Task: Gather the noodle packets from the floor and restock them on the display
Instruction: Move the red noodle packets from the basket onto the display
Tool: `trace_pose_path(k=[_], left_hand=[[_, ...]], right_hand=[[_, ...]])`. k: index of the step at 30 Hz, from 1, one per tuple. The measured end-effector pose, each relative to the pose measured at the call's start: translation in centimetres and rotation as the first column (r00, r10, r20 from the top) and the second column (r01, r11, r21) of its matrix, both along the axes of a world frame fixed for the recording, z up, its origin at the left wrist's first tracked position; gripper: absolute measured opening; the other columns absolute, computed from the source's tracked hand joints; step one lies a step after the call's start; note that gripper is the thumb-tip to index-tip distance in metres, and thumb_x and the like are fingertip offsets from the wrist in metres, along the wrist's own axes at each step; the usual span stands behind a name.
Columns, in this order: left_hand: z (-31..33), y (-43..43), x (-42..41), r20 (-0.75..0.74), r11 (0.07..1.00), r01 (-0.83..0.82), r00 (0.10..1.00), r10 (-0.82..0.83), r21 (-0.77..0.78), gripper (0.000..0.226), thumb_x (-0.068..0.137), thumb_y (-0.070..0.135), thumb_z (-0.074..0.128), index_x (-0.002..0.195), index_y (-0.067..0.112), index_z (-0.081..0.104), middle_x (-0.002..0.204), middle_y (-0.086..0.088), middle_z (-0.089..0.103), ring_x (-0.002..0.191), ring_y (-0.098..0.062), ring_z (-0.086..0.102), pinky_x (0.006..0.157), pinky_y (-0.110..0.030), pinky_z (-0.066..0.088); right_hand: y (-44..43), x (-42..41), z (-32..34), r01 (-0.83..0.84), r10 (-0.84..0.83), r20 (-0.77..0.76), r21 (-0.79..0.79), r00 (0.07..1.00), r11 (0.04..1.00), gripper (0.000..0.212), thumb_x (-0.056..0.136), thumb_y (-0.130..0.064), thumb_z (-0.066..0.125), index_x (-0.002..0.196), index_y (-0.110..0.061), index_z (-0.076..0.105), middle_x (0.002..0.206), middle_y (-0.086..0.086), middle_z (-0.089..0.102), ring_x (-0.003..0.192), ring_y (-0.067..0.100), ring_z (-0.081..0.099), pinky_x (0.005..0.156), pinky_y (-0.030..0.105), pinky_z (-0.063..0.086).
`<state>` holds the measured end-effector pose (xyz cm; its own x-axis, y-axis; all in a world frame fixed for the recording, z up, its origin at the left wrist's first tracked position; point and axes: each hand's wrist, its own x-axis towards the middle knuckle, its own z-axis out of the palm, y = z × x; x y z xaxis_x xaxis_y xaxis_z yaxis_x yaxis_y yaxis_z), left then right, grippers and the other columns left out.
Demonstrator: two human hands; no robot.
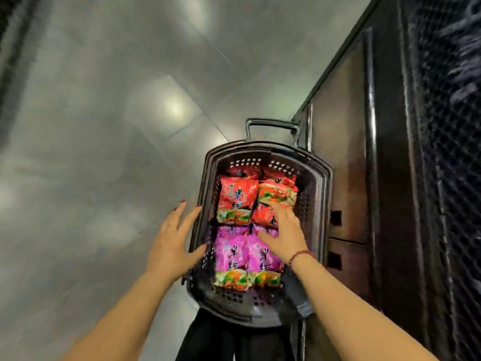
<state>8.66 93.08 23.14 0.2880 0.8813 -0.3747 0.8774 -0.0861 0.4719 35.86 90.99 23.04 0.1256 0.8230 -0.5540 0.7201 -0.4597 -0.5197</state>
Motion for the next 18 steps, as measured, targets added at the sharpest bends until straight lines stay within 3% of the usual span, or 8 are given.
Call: trace_pose_path(k=[3,6,12,15,18], left_hand=[[-4.3,-0.2,0.8,0.009,0.999,-0.043,0.999,0.043,-0.020,0.089,0.074,0.054,0.064,0.152,0.036,0.025,0.162,0.001,0.013,0.145,-0.031,0.024,0.113,-0.044,0.029],[-7.9,-0.1,1.5,0.053,0.996,-0.074,0.996,0.077,-0.044,0.090,0.080,0.045,0.073,0.152,0.036,0.021,0.163,0.006,0.005,0.148,-0.022,0.015,0.115,-0.038,0.024],[-13.2,1.4,1.4,0.068,0.997,-0.073,0.995,0.071,0.016,0.093,0.079,0.035,0.077,0.153,0.033,0.021,0.162,-0.001,0.013,0.146,-0.027,0.020,0.113,-0.040,0.026],[-14.3,1.6,1.3,0.144,0.994,-0.086,0.987,0.076,0.062,0.092,0.076,0.029,0.076,0.152,0.030,0.023,0.160,-0.006,0.019,0.144,-0.026,0.024,0.112,-0.035,0.026],[-14.5,1.2,1.5,0.202,0.987,-0.132,0.973,0.112,0.090,0.088,0.076,0.028,0.072,0.151,0.031,0.026,0.159,-0.003,0.021,0.144,-0.021,0.024,0.111,-0.026,0.021]], right_hand=[[1.3,-0.4,-5.5,0.002,-0.002,-0.078,0.001,0.997,1.000,0.079,0.083,-0.029,0.072,0.149,-0.027,0.028,0.148,0.007,0.035,0.137,0.023,0.031,0.108,0.027,0.024],[2.5,-0.9,-10.4,0.037,-0.038,-0.138,-0.010,0.990,0.999,0.079,0.083,-0.027,0.072,0.148,-0.033,0.027,0.150,0.004,0.031,0.138,0.021,0.029,0.106,0.028,0.025],[5.5,-1.6,-18.1,0.047,-0.054,-0.200,-0.036,0.978,0.998,0.087,0.081,-0.025,0.075,0.149,-0.039,0.022,0.146,0.006,0.035,0.133,0.022,0.035,0.098,0.024,0.028],[6.8,-2.0,-20.4,0.053,-0.061,-0.223,-0.041,0.973,0.998,0.095,0.079,-0.027,0.078,0.148,-0.048,0.016,0.147,0.014,0.030,0.136,0.027,0.032,0.103,0.031,0.030],[7.4,-3.2,-21.4,0.077,-0.095,-0.242,-0.085,0.966,0.993,0.105,0.076,-0.025,0.079,0.142,-0.062,0.007,0.154,0.024,0.014,0.143,0.038,0.021,0.113,0.048,0.028]])
